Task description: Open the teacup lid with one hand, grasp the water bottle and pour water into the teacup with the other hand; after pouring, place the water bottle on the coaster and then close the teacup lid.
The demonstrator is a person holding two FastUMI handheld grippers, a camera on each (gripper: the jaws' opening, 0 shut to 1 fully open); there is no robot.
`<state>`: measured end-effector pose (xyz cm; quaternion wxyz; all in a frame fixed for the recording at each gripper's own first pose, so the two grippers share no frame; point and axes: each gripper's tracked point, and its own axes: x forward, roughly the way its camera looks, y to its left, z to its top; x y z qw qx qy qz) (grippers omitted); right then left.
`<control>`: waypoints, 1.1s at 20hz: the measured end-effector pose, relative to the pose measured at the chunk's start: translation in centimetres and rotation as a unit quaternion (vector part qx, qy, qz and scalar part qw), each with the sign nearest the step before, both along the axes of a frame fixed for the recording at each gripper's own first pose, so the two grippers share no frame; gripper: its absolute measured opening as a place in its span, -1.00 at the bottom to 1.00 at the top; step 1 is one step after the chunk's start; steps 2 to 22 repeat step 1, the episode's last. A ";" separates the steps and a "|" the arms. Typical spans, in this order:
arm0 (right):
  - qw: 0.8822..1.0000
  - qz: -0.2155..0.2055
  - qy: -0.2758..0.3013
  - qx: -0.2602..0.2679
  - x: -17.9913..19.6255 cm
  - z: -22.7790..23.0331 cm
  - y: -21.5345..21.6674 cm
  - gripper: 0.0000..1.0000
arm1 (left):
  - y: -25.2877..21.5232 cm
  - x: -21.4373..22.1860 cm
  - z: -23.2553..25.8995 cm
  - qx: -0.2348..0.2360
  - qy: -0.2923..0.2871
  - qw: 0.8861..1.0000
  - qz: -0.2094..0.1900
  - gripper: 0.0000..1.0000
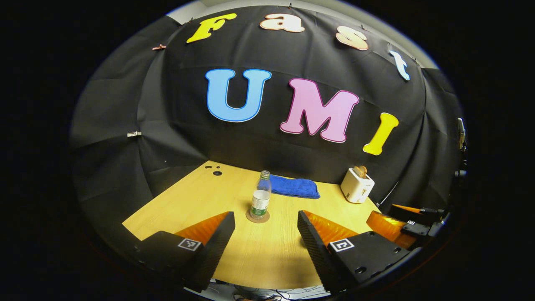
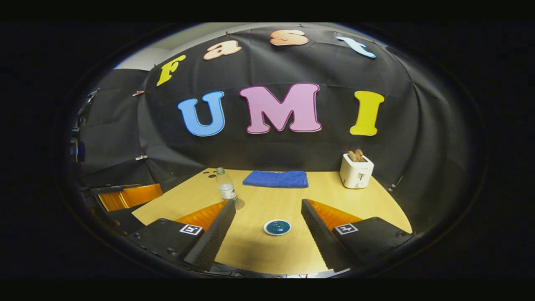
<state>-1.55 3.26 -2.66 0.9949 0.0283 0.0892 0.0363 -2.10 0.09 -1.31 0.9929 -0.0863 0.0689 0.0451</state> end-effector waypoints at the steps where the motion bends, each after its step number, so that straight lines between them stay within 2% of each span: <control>1: 1.000 -0.004 -0.003 -0.005 -0.2 0.3 0.1 0.96 | -0.1 0.0 0.2 0.003 -0.004 1.000 -0.007 0.92; 22: 1.000 -0.004 -0.003 -0.005 -0.2 0.3 0.1 0.96 | -0.1 0.0 0.2 0.003 -0.004 1.000 -0.007 0.92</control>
